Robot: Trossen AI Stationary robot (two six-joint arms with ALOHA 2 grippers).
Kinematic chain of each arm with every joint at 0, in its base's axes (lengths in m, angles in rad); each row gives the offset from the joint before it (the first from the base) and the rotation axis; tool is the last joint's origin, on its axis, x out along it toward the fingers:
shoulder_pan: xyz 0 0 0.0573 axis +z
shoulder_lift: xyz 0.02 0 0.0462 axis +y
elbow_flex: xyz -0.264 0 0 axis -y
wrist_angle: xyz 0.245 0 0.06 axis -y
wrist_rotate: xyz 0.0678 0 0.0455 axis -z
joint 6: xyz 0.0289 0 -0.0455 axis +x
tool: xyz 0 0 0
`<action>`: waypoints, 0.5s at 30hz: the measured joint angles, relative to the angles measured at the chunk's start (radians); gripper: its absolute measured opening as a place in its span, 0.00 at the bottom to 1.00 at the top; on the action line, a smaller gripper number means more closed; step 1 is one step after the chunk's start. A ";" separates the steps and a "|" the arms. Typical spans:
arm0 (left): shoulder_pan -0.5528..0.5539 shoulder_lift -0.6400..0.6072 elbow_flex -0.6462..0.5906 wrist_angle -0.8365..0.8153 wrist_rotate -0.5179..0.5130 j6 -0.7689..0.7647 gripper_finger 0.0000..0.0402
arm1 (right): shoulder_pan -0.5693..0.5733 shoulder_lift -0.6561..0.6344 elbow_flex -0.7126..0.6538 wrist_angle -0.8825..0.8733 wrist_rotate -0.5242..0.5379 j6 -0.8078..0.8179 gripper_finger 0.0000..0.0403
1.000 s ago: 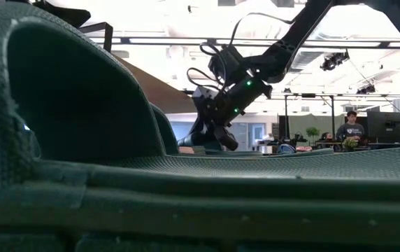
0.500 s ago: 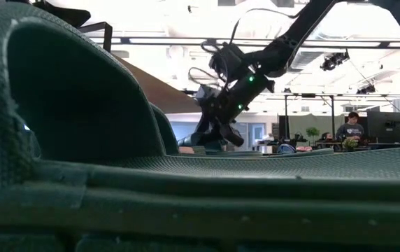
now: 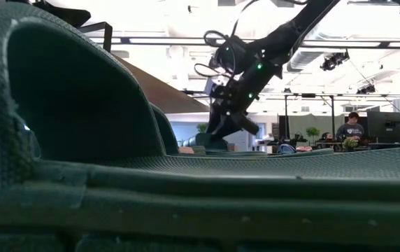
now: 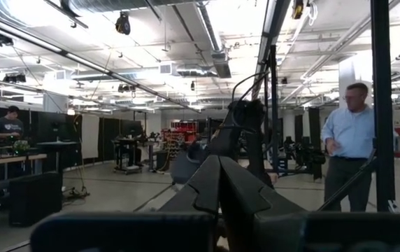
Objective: Pick and place slides into the shelf
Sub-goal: Put the green slide under the shelf
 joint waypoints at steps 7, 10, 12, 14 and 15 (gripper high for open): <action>0.000 0.000 0.000 0.000 0.000 0.000 0.00 | 0.001 -0.083 0.000 -0.094 0.026 0.089 0.35; 0.000 0.000 0.000 0.000 0.000 0.000 0.00 | 0.011 -0.123 0.000 -0.190 0.083 0.166 0.34; 0.000 0.000 0.000 0.000 0.000 0.000 0.00 | 0.024 -0.157 0.000 -0.263 0.132 0.239 0.33; 0.000 0.000 0.000 0.000 0.000 0.000 0.00 | 0.046 -0.200 0.000 -0.334 0.170 0.334 0.30; 0.000 0.000 0.000 0.000 0.002 0.000 0.00 | 0.059 -0.225 0.000 -0.365 0.176 0.386 0.28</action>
